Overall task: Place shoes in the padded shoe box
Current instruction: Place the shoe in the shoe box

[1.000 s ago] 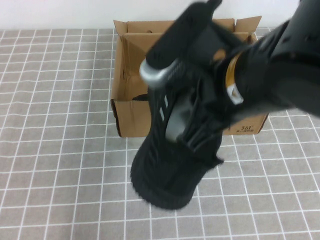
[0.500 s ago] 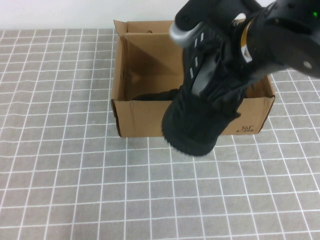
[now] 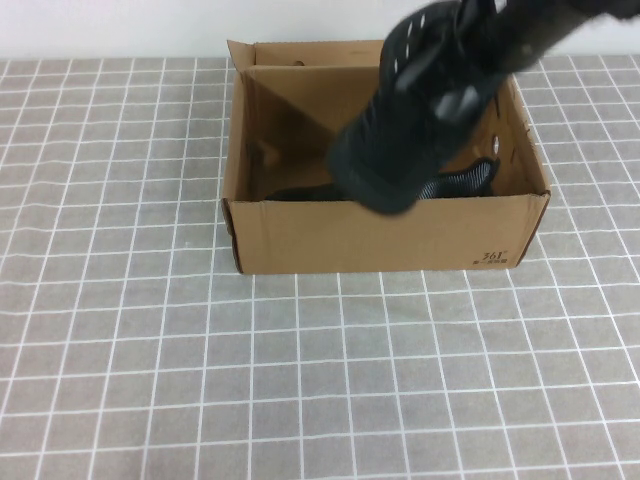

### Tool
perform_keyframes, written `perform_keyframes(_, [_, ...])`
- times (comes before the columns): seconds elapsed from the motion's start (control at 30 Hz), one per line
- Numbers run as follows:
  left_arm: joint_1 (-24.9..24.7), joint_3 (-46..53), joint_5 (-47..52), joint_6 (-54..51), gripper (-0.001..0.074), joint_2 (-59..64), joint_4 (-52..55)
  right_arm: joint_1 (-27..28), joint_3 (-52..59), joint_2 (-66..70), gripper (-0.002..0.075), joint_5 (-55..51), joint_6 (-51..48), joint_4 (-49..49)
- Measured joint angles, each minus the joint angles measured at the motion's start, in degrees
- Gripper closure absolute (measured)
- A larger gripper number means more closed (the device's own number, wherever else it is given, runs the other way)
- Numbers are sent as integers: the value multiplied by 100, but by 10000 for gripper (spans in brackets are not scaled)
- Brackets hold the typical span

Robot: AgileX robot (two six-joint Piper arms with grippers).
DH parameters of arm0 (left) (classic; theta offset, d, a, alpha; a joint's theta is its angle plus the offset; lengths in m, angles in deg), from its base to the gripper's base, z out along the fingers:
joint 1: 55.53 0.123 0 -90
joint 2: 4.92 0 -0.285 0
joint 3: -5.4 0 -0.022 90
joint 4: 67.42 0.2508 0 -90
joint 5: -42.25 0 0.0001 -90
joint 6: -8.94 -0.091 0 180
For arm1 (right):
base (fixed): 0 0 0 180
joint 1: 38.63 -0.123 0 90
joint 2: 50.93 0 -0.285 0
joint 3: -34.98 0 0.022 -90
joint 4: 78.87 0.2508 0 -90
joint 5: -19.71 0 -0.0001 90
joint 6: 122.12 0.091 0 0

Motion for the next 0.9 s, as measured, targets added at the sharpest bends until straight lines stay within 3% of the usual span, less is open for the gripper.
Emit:
perform_keyframes(0.23, [0,0,0,0,738,0,0,475,-1221,892,658,-284,224,631])
perform_keyframes(0.57, [0,0,0,0,738,0,0,678,-1984,1829,658,-264,3438,1077])
perform_keyframes(0.9, [0,0,0,0,739,0,0,678,-2014,2058,658,421,3912,1321])
